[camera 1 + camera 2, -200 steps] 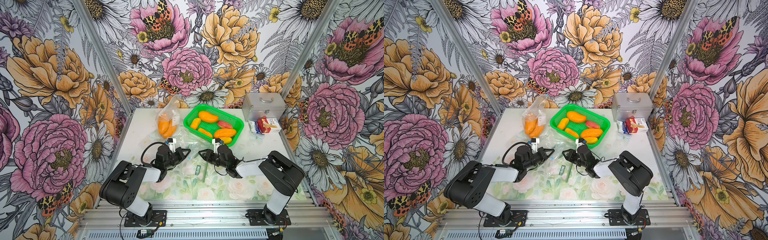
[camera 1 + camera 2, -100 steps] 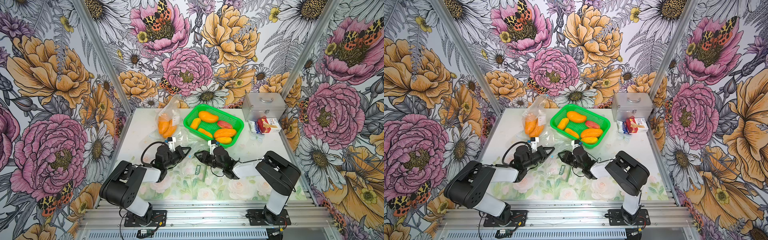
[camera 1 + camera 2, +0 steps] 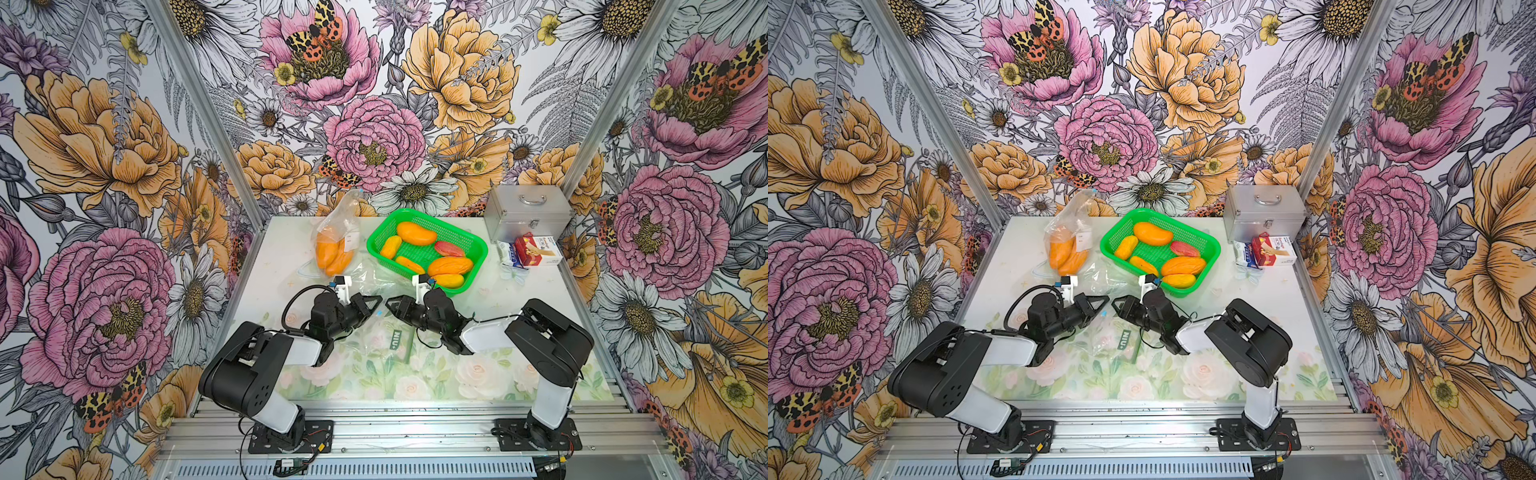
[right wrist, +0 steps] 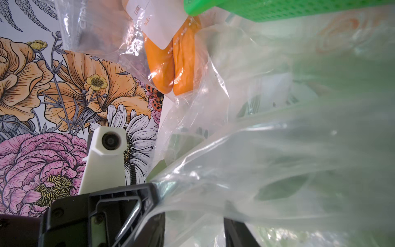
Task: Place the mango in a zip-top bag and seal the zipper
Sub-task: Open the zipper food storage bag.
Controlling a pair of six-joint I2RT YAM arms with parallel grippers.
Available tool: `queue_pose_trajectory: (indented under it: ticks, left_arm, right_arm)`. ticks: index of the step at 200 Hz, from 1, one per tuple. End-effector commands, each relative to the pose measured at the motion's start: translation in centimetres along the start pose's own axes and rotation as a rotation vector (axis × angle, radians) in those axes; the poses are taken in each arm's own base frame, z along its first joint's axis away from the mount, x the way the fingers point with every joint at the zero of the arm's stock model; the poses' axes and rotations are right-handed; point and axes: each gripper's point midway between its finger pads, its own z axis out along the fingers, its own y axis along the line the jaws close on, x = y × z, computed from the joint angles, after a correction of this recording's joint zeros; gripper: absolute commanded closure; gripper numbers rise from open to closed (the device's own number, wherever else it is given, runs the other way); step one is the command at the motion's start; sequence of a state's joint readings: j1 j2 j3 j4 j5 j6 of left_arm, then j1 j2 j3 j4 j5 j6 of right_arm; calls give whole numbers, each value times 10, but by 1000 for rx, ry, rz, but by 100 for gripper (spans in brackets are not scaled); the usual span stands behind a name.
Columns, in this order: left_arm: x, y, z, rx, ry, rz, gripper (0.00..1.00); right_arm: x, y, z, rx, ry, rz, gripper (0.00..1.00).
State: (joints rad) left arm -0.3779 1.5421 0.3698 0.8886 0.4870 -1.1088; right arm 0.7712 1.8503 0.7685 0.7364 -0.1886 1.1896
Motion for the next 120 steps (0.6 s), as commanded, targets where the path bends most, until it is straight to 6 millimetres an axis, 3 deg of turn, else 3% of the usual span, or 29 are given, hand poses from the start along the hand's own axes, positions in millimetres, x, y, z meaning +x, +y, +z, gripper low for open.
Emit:
queue_pose_trajectory:
  ticks: [1, 22, 61, 120]
  left_arm:
    - [2, -5, -1, 25, -14, 1, 100]
    - [1, -7, -3, 34, -25, -6, 100]
    - [-1, -11, -4, 49, -35, -18, 100]
    - [5, -10, -12, 63, -33, -69, 100]
  right_arm:
    - [-11, 11, 7, -41, -34, 12, 53]
    - [-10, 8, 7, -40, -39, 31, 42]
    - [-11, 5, 4, -56, -62, 59, 37]
    - [-23, 11, 8, -107, -115, 41, 49]
